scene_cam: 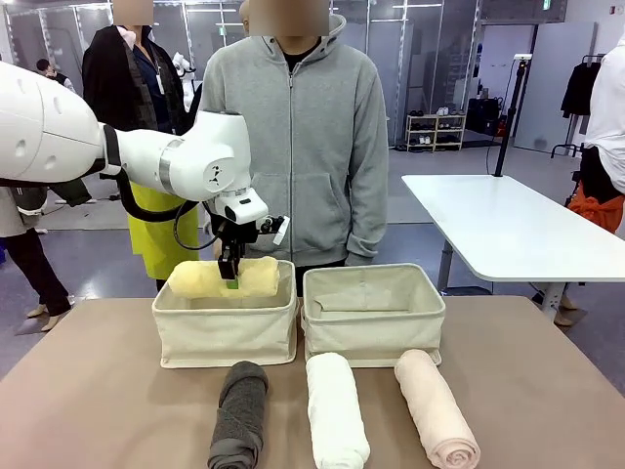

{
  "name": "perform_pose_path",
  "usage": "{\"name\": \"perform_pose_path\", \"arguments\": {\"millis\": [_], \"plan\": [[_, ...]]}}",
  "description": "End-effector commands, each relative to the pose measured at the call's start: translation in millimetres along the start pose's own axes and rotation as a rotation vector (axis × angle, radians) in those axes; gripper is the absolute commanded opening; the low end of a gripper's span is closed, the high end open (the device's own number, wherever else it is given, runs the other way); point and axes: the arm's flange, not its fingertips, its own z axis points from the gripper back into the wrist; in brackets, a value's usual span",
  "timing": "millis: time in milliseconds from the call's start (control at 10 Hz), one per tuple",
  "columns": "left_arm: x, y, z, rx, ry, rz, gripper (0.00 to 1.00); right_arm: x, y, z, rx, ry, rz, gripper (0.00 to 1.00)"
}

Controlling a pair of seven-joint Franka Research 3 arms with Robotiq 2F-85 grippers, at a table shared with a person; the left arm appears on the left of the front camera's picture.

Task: Divide the towels into two baskets.
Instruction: Pick up one hotel-folded towel and place it in the Fabric basket indicated by the person.

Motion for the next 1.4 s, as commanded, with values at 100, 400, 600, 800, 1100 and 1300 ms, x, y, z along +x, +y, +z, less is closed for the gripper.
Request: {"name": "perform_pose_path", "arguments": {"millis": [100,400,600,800,1100,1300], "plan": [[3,10,8,0.002,0.033,0.014,0.37,0,2,2,0.004,-0.010,0.003,1.00],[3,15,2,-0.001,0.042,0.025,0.37,0,2,2,0.004,-0.010,0.003,1.00],[4,19,-1,0.002,0.051,0.031,0.62,0,2,2,0.004,-0.010,0.003,1.00],[6,20,-3,0.008,0.047,0.038,1.00,0,2,2,0.004,-0.010,0.003,1.00],[4,17,-1,0.011,0.042,0.047,1.00,0,2,2,0.004,-0.010,0.003,1.00],[3,5,9,0.037,0.005,0.043,1.00,0,2,2,0.004,-0.010,0.003,1.00]]}}
